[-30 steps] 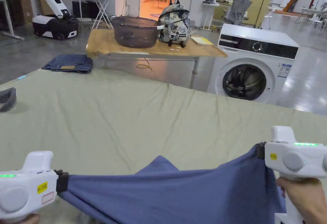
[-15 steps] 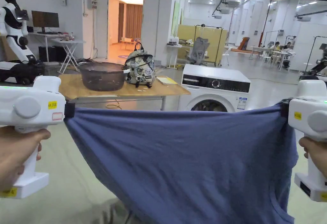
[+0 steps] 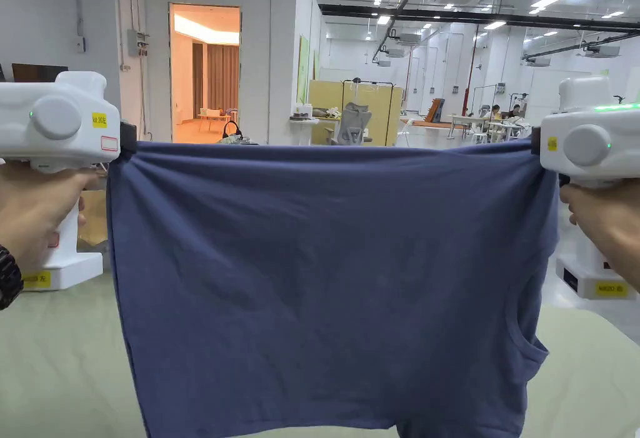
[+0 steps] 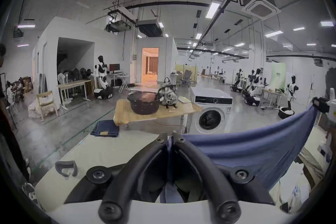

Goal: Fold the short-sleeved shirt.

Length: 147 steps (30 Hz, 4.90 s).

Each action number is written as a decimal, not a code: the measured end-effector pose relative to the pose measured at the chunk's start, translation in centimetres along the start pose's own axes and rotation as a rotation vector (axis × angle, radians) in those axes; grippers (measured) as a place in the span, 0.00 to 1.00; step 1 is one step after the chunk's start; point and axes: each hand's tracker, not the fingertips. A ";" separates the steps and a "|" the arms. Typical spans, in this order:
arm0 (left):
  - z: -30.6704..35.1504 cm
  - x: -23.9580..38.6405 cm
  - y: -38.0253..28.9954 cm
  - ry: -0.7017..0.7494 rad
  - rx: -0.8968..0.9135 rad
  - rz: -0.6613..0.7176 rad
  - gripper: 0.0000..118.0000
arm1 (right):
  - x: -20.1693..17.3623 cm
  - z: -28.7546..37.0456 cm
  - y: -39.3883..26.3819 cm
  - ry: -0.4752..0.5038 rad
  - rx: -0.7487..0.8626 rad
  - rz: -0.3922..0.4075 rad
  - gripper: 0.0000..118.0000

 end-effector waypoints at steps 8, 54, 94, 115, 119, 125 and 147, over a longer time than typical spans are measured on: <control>-0.6 1.3 1.8 0.008 0.072 -0.017 0.00 | 0.3 -1.3 1.0 -0.023 0.038 0.000 0.01; 24.5 -3.2 -44.2 -0.025 -0.455 -0.029 0.00 | 2.8 33.4 -38.6 0.118 -0.593 0.125 0.01; 21.2 3.9 -40.1 -0.049 -0.110 -0.017 0.02 | -4.5 29.9 -35.6 0.151 -0.194 -0.133 0.00; 19.4 -5.1 -45.5 0.020 -0.691 0.080 0.09 | -4.6 29.7 -37.8 0.186 -0.247 -0.063 0.00; 19.0 -6.0 -47.7 0.061 -0.767 0.096 0.57 | -4.5 29.6 -38.8 0.186 -0.280 -0.050 0.00; 18.6 -6.1 -50.8 0.122 -0.893 0.051 0.63 | -4.4 29.7 -40.0 0.191 -0.325 -0.057 0.00; 20.5 -2.9 -50.4 0.017 -0.848 -0.031 0.02 | 1.9 31.8 -42.4 0.195 -0.620 -0.019 0.07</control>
